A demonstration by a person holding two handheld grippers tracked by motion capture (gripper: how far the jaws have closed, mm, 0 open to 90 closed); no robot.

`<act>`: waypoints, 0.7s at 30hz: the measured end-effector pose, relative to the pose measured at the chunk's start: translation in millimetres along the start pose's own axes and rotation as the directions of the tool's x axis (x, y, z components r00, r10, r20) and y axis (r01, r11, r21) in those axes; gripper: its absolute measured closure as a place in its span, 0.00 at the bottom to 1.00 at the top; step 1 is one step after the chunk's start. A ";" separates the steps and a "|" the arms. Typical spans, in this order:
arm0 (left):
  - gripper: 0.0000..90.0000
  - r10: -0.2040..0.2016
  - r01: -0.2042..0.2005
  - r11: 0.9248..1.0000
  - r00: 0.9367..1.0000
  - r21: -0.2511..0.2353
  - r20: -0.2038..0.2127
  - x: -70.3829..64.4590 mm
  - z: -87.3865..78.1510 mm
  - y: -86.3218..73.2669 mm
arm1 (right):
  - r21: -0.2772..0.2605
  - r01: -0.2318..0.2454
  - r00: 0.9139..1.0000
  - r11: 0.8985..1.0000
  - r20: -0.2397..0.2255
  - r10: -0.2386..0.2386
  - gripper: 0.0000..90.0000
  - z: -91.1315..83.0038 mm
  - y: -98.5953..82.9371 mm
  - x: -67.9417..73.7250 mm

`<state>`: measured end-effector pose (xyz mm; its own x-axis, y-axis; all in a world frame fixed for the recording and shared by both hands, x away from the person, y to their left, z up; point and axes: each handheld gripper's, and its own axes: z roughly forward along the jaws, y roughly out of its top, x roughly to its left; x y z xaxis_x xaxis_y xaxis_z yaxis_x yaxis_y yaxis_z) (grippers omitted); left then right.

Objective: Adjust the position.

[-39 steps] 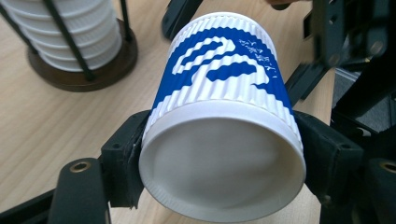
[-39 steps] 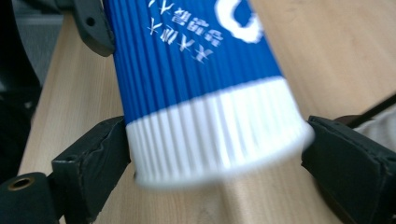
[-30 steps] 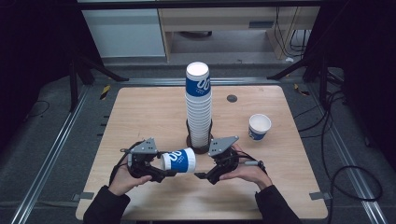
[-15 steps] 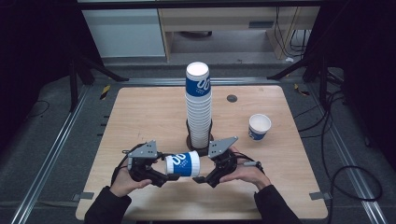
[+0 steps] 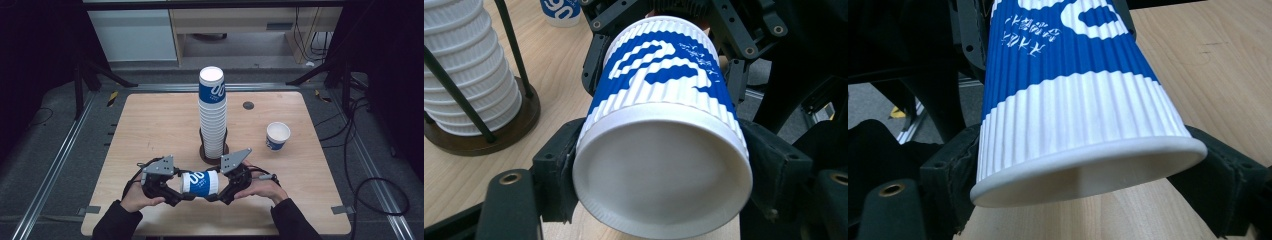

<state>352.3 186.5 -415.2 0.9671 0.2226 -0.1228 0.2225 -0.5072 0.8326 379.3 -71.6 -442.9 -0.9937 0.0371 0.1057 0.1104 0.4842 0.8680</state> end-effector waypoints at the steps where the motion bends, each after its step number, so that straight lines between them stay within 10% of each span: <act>1: 0.29 0.000 0.000 1.000 1.000 -0.003 -0.003 0.1 0.1 0.0 | 0.000 -0.001 1.000 1.000 -0.002 0.001 0.16 -0.1 0.0 -0.2; 14: 0.20 -0.017 0.017 1.000 0.999 -0.009 -0.050 3.5 -8.2 0.3 | 0.026 0.004 0.998 1.000 0.063 -0.006 0.18 -10.0 -0.1 -3.4; 21: 0.17 0.001 0.010 0.991 0.997 0.131 -0.081 6.7 3.0 -5.2 | 0.138 0.036 0.993 0.990 0.102 -0.050 0.18 -2.2 -3.0 -2.3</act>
<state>358.0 188.1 -422.1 0.9542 0.2889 -0.0778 0.2460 -0.6095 0.7537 381.3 -75.0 -444.7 -0.9947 0.1021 0.0118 0.0712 0.6015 0.7957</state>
